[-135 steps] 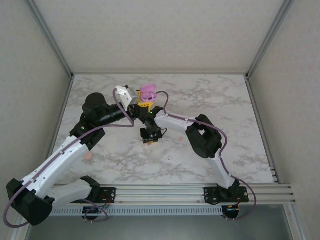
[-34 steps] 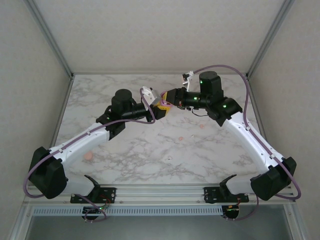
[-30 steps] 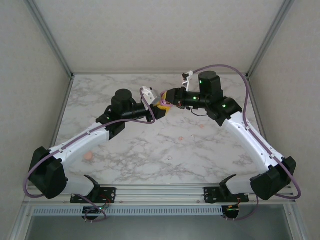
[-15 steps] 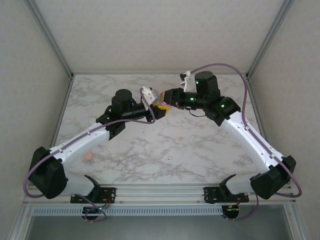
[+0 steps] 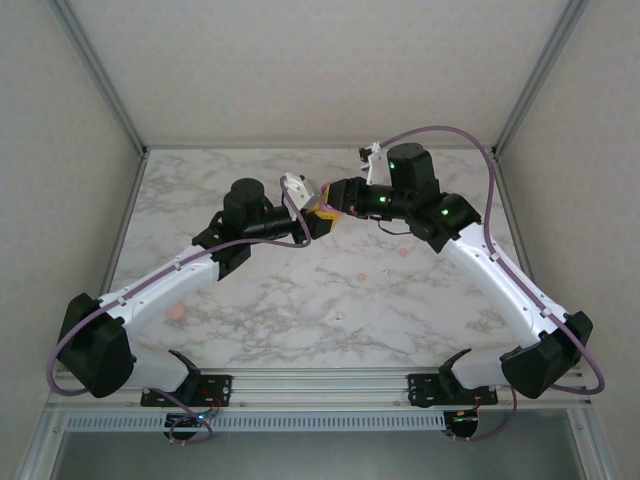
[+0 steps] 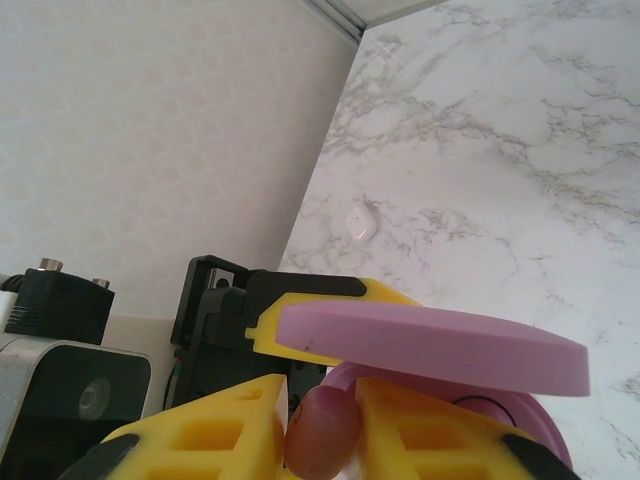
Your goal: Insert the wireless bluetooth earbuds into the charging case
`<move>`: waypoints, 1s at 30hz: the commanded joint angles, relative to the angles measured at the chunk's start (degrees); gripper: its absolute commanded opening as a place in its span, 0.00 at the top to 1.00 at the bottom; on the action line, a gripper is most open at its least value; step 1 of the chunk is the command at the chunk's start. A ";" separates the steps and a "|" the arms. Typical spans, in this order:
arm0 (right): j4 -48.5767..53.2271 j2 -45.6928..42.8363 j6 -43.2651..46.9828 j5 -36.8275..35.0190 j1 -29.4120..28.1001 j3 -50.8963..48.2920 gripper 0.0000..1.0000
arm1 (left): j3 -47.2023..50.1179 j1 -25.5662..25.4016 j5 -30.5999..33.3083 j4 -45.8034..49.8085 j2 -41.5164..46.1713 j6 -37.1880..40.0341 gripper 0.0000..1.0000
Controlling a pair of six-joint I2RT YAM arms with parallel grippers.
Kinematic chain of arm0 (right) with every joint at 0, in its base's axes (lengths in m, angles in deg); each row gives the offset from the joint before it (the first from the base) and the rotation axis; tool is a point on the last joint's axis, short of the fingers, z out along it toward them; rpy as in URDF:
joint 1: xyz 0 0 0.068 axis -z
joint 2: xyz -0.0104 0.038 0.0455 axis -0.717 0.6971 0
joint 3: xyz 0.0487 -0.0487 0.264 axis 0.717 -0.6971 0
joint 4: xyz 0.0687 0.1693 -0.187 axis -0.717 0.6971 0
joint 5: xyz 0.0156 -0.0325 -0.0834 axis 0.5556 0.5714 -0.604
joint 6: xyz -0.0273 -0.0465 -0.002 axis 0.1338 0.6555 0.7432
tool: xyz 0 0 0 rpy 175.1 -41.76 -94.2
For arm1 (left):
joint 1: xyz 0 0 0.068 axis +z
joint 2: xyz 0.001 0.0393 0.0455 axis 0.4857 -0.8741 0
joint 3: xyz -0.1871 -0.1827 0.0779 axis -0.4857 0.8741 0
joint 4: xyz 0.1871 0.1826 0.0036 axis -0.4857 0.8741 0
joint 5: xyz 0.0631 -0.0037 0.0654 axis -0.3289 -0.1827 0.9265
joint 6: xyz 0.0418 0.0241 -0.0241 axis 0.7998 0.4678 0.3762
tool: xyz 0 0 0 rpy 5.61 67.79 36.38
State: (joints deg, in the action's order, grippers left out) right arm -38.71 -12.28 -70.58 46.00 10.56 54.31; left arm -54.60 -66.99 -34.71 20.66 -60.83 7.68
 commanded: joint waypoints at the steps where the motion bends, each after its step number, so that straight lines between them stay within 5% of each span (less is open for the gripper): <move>1: 0.36 0.97 0.99 -3.63 -0.18 1.35 0.76 | -1.64 -0.74 -1.97 -3.12 1.11 -0.85 0.71; 30: 1.78 -0.04 1.67 -5.77 -1.59 2.82 0.68 | -1.47 -0.92 -0.09 -4.97 0.65 -2.15 0.72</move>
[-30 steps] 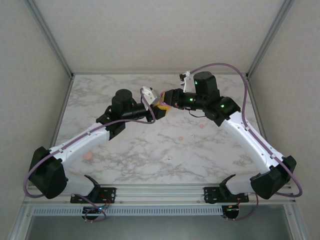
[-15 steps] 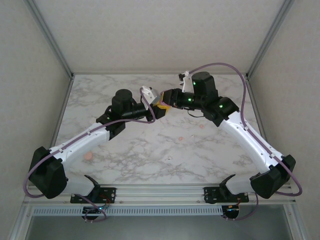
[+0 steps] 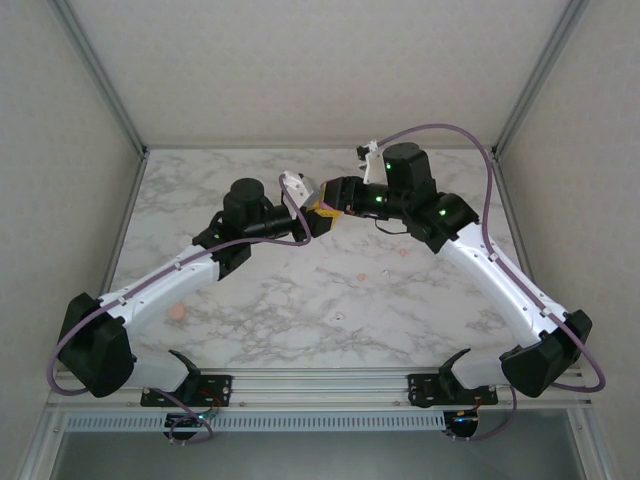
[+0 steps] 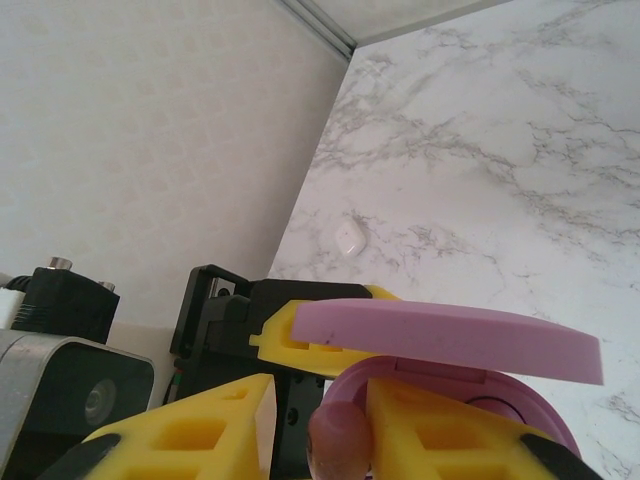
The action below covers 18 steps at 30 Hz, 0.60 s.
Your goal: Insert the wireless bluetooth earbuds into the charging case
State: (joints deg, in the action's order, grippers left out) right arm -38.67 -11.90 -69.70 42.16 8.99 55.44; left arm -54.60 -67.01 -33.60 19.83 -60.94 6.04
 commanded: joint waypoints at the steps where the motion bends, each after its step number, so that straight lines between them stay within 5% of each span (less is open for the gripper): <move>1: 1.86 -0.57 0.78 -1.92 -0.01 1.94 0.68 | -1.47 -0.89 -1.07 -4.05 0.76 -0.37 0.72; 18: 3.64 -1.51 0.34 -3.22 -0.01 3.56 0.67 | -1.31 -0.89 -0.45 -2.20 1.46 1.31 0.72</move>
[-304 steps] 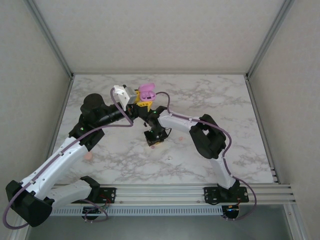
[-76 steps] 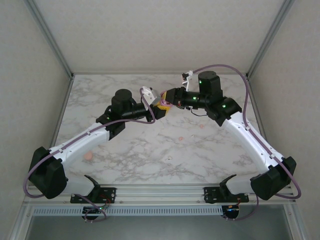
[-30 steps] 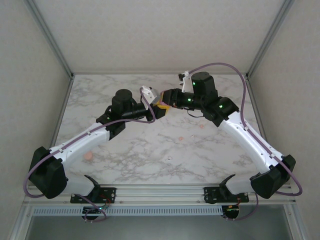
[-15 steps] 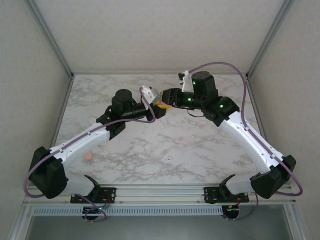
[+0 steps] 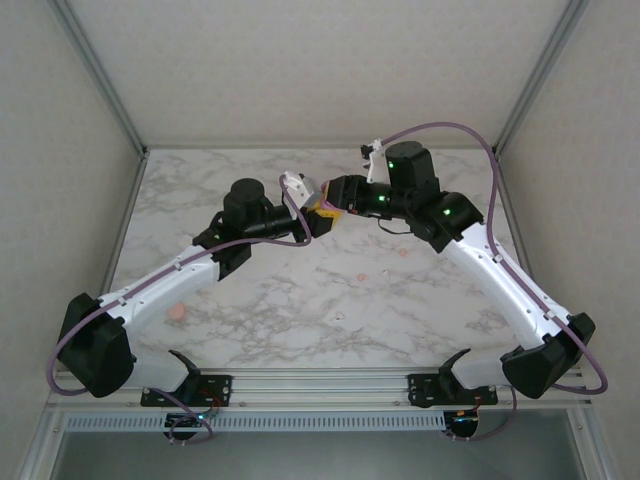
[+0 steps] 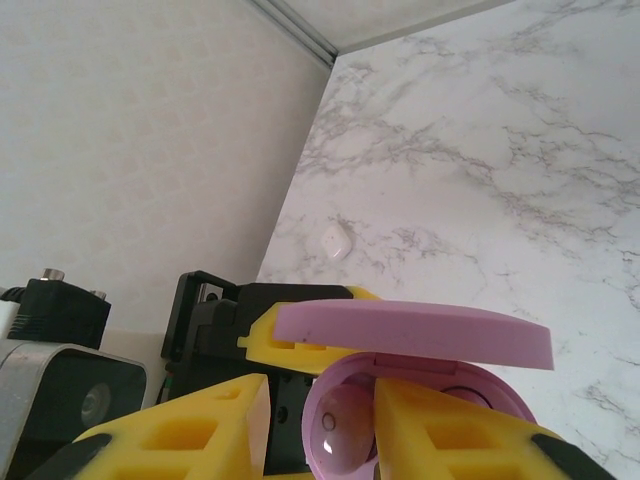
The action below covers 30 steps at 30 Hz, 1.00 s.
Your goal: Insert the wireless bluetooth earbuds into the charging case
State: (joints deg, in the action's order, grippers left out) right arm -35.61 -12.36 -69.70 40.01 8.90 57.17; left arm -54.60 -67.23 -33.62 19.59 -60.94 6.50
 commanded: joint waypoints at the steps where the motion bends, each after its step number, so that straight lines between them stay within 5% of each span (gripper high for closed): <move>1: 0.48 -1.22 0.23 -0.88 0.08 1.98 0.66 | -1.21 -0.67 -0.34 -1.96 1.55 0.94 0.72; 13: -0.54 -6.41 1.23 -1.94 0.07 0.80 0.65 | -0.59 -0.68 0.32 -1.81 2.12 1.73 0.72; 21: 4.90 -8.33 3.07 -14.84 2.21 1.80 0.62 | 0.02 -0.67 -0.48 0.23 3.38 2.59 0.72; 30: 10.58 4.94 3.01 0.56 6.92 13.89 0.53 | -0.06 -0.67 -2.61 2.43 5.08 3.03 0.72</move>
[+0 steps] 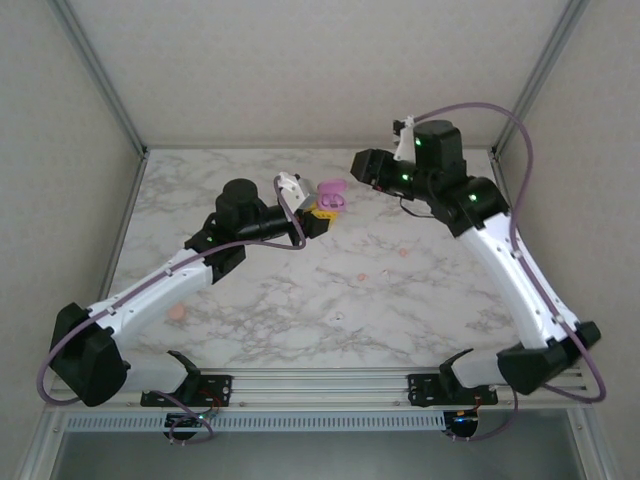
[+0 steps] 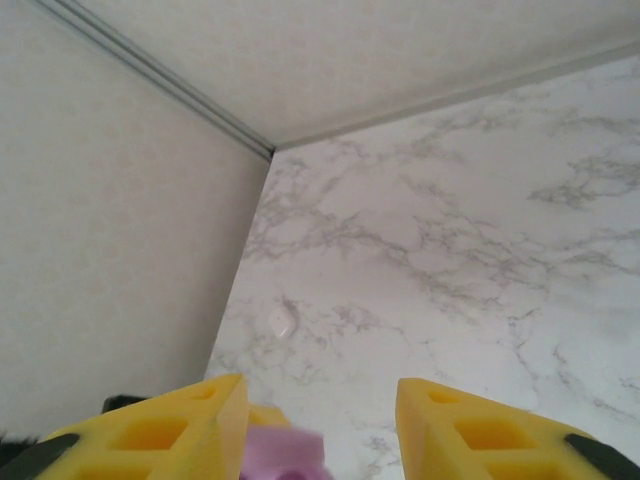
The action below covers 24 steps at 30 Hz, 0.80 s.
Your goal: Insert the wireless bluetooth earbuds into the charging case
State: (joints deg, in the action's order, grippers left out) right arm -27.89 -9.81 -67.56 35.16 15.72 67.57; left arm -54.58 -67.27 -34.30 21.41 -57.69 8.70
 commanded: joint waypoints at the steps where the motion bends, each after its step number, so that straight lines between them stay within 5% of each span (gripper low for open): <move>1: 2.87 3.78 0.93 7.00 0.11 4.55 0.51 | -0.02 -0.63 -1.94 0.62 1.89 0.88 0.72; 7: 6.25 8.69 2.40 12.56 0.05 8.65 0.49 | 0.18 -0.70 -1.35 -0.55 2.42 0.21 0.72; 16: 5.22 3.80 3.28 17.17 0.66 1.22 0.46 | 0.36 -0.50 -0.71 -4.18 1.48 -2.16 0.71; 24: -12.13 -2.39 -8.06 30.78 3.75 -12.66 0.38 | -0.50 -0.37 -1.62 -5.61 1.13 -3.19 0.71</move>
State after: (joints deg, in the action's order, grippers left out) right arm -31.08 -10.31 -69.94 57.30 18.84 58.48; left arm -54.47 -67.54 -35.19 19.39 -56.79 6.93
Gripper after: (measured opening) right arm 0.619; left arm 0.361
